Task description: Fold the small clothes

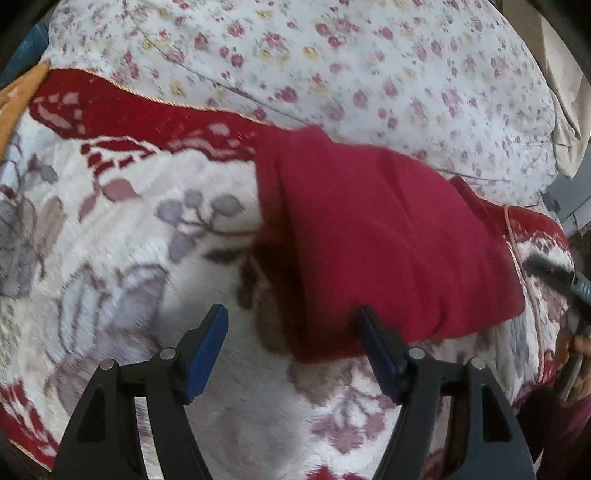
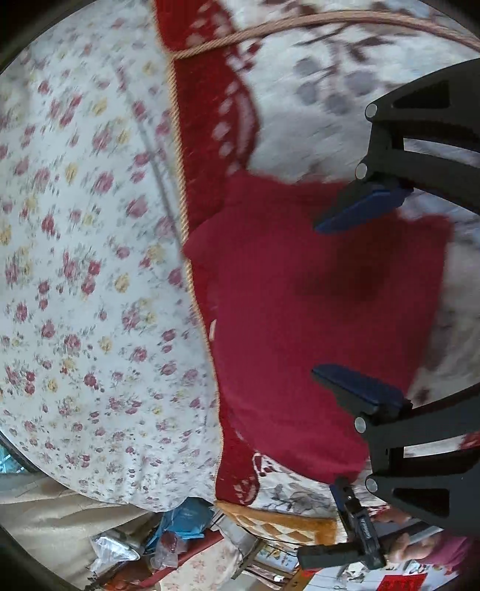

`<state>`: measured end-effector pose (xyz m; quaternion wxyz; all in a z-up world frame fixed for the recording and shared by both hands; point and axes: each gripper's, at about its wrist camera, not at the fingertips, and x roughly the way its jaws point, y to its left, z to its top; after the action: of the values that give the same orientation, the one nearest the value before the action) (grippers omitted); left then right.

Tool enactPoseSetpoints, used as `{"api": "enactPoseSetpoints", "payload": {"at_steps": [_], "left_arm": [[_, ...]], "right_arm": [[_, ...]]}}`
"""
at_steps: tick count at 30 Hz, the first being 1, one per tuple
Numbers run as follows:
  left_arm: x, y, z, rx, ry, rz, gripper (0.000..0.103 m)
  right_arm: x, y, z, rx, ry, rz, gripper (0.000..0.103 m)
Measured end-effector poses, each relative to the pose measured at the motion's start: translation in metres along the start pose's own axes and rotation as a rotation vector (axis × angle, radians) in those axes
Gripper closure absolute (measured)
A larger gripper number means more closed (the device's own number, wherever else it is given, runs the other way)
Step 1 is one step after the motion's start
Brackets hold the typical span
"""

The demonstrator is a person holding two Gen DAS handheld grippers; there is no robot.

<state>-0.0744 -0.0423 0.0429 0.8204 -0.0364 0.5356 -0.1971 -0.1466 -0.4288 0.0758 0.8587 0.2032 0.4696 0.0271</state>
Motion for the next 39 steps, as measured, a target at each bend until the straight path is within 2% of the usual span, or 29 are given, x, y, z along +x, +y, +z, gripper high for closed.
{"api": "enactPoseSetpoints", "payload": {"at_steps": [1,2,3,6,7,10,13,17,19,20,22,23,24,25,26,28,30,33,34,35,36,38,39], "left_arm": [[0.003,-0.004,-0.001,0.001,0.0,-0.023,0.033],[0.006,-0.006,-0.001,0.011,0.004,-0.042,0.044],[0.01,-0.008,-0.002,0.02,0.014,-0.054,0.069],[0.015,-0.009,-0.002,0.012,0.028,-0.052,0.083],[0.013,-0.008,-0.001,0.01,0.03,-0.051,0.086],[-0.005,-0.002,0.003,-0.01,0.007,-0.051,0.095],[-0.023,0.001,0.003,0.012,-0.025,-0.031,0.095],[-0.001,0.008,-0.008,-0.01,0.033,0.0,0.095],[0.0,0.008,-0.01,-0.028,0.031,-0.002,0.094],[-0.006,0.005,-0.008,-0.011,0.022,-0.002,0.093],[-0.023,-0.002,-0.004,0.013,-0.018,0.022,0.091],[-0.028,-0.004,-0.002,0.02,-0.04,0.039,0.083],[-0.033,-0.008,0.003,0.028,-0.061,0.054,0.066],[-0.037,-0.013,0.009,0.032,-0.087,0.064,0.056],[-0.038,-0.016,0.014,0.03,-0.112,0.064,0.045],[-0.034,-0.021,0.026,0.004,-0.143,0.07,0.044],[-0.019,-0.022,0.036,-0.027,-0.144,0.089,0.044],[0.003,-0.019,0.039,-0.039,-0.129,0.172,0.044],[0.012,-0.015,0.037,-0.038,-0.119,0.188,0.044],[0.019,-0.01,0.035,-0.042,-0.108,0.192,0.043],[0.023,-0.006,0.033,-0.051,-0.104,0.184,0.036],[0.028,0.008,0.031,-0.104,-0.107,0.16,0.027],[0.029,0.012,0.032,-0.123,-0.104,0.145,0.026]], "right_arm": [[-0.004,-0.007,-0.009,0.006,0.002,-0.013,0.025],[-0.004,-0.011,-0.015,0.016,0.0,-0.022,0.025],[-0.003,-0.015,-0.019,0.033,0.005,-0.024,0.027],[0.012,-0.021,-0.027,0.041,0.061,-0.032,0.064],[0.016,-0.022,-0.029,0.03,0.058,-0.055,0.078],[0.008,-0.027,-0.026,0.049,0.054,-0.023,0.091],[-0.023,-0.022,-0.023,-0.003,-0.002,-0.027,0.095],[-0.012,-0.033,-0.034,-0.015,0.055,-0.103,0.095],[-0.009,-0.036,-0.039,0.005,0.071,-0.089,0.095],[-0.015,-0.037,-0.038,0.017,0.057,-0.083,0.091],[-0.029,-0.037,-0.031,0.062,0.013,-0.081,0.073],[-0.034,-0.035,-0.025,0.067,-0.015,-0.081,0.068],[-0.036,-0.03,-0.018,0.051,-0.037,-0.088,0.06],[-0.033,-0.019,-0.008,0.017,-0.051,-0.092,0.057],[-0.027,-0.01,0.001,-0.005,-0.064,-0.096,0.057],[-0.005,0.005,0.02,-0.017,-0.075,-0.071,0.057],[0.026,0.011,0.041,0.007,-0.045,-0.08,0.057],[0.072,0.01,0.069,0.015,-0.009,-0.159,0.057],[0.092,0.005,0.075,0.018,0.01,-0.212,0.057],[0.105,-0.001,0.078,0.025,0.027,-0.254,0.057],[0.117,-0.009,0.079,0.034,0.04,-0.284,0.06],[0.127,-0.019,0.082,0.049,0.024,-0.287,0.061],[0.125,-0.018,0.084,0.056,0.02,-0.296,0.061]]}}
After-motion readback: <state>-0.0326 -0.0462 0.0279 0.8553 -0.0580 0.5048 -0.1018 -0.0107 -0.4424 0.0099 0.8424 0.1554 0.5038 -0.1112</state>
